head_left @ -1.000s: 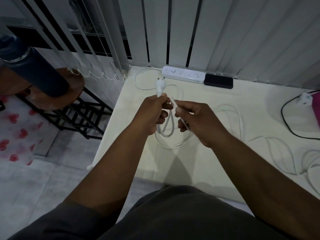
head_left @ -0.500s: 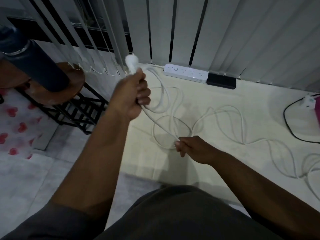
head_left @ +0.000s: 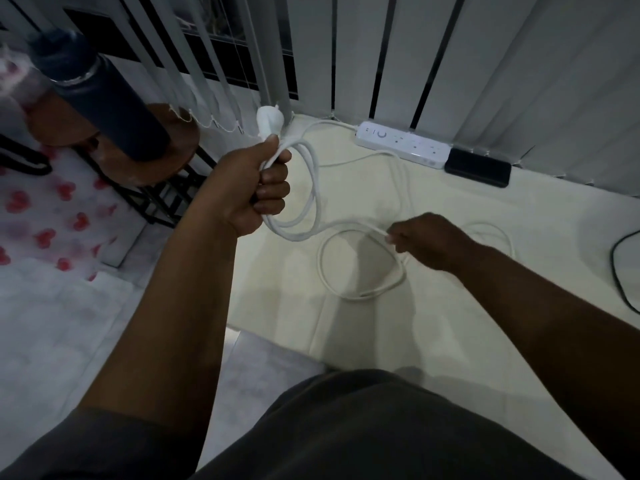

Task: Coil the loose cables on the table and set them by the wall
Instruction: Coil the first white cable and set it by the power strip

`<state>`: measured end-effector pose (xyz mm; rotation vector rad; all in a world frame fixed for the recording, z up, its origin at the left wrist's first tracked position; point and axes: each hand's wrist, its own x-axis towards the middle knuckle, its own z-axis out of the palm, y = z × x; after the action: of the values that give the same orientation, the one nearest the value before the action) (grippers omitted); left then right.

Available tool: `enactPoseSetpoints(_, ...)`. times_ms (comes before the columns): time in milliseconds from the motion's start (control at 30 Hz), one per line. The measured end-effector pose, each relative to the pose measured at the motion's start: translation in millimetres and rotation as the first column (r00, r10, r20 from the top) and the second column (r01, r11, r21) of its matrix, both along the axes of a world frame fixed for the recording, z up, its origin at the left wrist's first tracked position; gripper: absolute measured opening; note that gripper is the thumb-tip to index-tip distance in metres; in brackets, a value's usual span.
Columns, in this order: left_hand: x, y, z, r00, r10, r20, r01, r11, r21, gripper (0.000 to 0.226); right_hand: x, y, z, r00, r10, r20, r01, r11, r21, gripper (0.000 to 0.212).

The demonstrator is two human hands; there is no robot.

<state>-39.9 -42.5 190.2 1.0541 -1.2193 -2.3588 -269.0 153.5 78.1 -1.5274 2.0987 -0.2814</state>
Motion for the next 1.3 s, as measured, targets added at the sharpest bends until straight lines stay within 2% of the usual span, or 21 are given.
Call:
enactPoseSetpoints(67, 0, 2, -6, 0.999, 0.011, 0.051, -0.01, 1.0, -0.02, 0.032, -5, -23, 18, 0.957, -0.195, 0.214, 0.211, 0.976, -0.053, 0.017)
enactPoseSetpoints(133, -4, 8, -15, 0.995, 0.042, 0.096, -0.038, 0.998, -0.043, 0.032, -2, -47, 38, 0.878, -0.334, 0.344, 0.397, 0.908, -0.133, 0.021)
enactPoseSetpoints(167, -8, 12, -20, 0.991, 0.067, 0.113, -0.061, 0.997, -0.054, 0.031, 1, -58, 47, 0.817, -0.391, 0.423, 0.485, 0.864, -0.138, 0.023)
enactPoseSetpoints(233, -18, 20, -32, 0.979, 0.139, 0.15, -0.128, 0.989, -0.077, 0.031, 14, -79, 64, 0.63, -0.468, 0.62, 0.632, 0.773, -0.059, 0.028)
enactPoseSetpoints(300, -31, 28, -43, 0.957, 0.224, 0.186, -0.208, 0.973, -0.104, 0.03, 30, -94, 78, 0.432, -0.482, 0.762, 0.68, 0.73, 0.076, 0.028)
enactPoseSetpoints(367, -42, 32, -50, 0.93, 0.307, 0.202, -0.288, 0.951, -0.117, 0.029, 47, -101, 89, 0.336, -0.413, 0.846, 0.609, 0.781, 0.139, 0.02)
enactPoseSetpoints(400, -48, 32, -53, 0.917, 0.344, 0.2, -0.327, 0.938, -0.116, 0.029, 54, -102, 92, 0.347, -0.361, 0.866, 0.548, 0.827, 0.125, 0.015)
enactPoseSetpoints(433, -51, 31, -55, 0.906, 0.377, 0.192, -0.362, 0.926, -0.111, 0.031, 60, -100, 92, 0.416, -0.31, 0.855, 0.477, 0.875, 0.085, 0.016)
enactPoseSetpoints(500, -57, 26, -57, 0.897, 0.411, 0.166, -0.4, 0.912, -0.097, 0.035, 67, -95, 86, 0.667, -0.204, 0.716, 0.335, 0.941, -0.044, 0.026)
enactPoseSetpoints(533, -58, 23, -58, 0.899, 0.41, 0.155, -0.4, 0.912, -0.091, 0.035, 70, -93, 81, 0.762, -0.167, 0.625, 0.298, 0.948, -0.11, 0.025)
enactPoseSetpoints(567, -59, 19, -59, 0.904, 0.401, 0.15, -0.391, 0.916, -0.089, 0.032, 72, -90, 75, 0.81, -0.152, 0.567, 0.299, 0.938, -0.176, 0.022)
enactPoseSetpoints(633, -61, 13, -59, 0.915, 0.371, 0.157, -0.359, 0.928, -0.096, 0.023, 76, -85, 64, 0.794, -0.16, 0.586, 0.376, 0.887, -0.268, 0.008)
enactPoseSetpoints(700, -64, 8, -58, 0.915, 0.36, 0.183, -0.345, 0.932, -0.107, 0.013, 78, -83, 48, 0.779, -0.192, 0.597, 0.446, 0.839, -0.312, 0.023)
enactPoseSetpoints(733, -65, 5, -57, 0.912, 0.368, 0.183, -0.357, 0.93, -0.092, 0.013, 77, -81, 39, 0.804, -0.205, 0.558, 0.435, 0.843, -0.317, 0.029)
enactPoseSetpoints(800, -65, -1, -52, 0.902, 0.409, 0.141, -0.413, 0.911, 0.005, 0.02, 70, -73, 19, 0.903, -0.166, 0.397, 0.298, 0.907, -0.298, 0.032)
enactPoseSetpoints(867, -61, -12, -46, 0.896, 0.44, 0.062, -0.444, 0.891, 0.096, 0.025, 58, -63, -2, 0.958, -0.024, 0.287, 0.099, 0.963, -0.249, 0.036)
enactPoseSetpoints(933, -54, -23, -38, 0.91, 0.415, 0.004, -0.413, 0.903, 0.122, 0.028, 43, -59, -20, 0.979, 0.149, 0.141, -0.115, 0.968, -0.225, 0.04)
enactPoseSetpoints(1033, -44, -38, -29, 0.945, 0.326, -0.028, -0.322, 0.941, 0.101, 0.03, 16, -65, -41, 0.93, 0.338, -0.145, -0.356, 0.925, -0.133, 0.033)
enactPoseSetpoints(1133, -31, -49, -23, 0.961, 0.268, -0.068, -0.26, 0.96, 0.107, 0.031, -19, -76, -52, 0.9, 0.409, -0.154, -0.409, 0.912, 0.031, 0.026)
enactPoseSetpoints(1300, -12, -60, -23, 0.985, 0.167, -0.028, -0.164, 0.981, 0.107, 0.028, -53, -118, -53, 0.879, 0.466, -0.1, -0.457, 0.884, 0.1, 0.025)
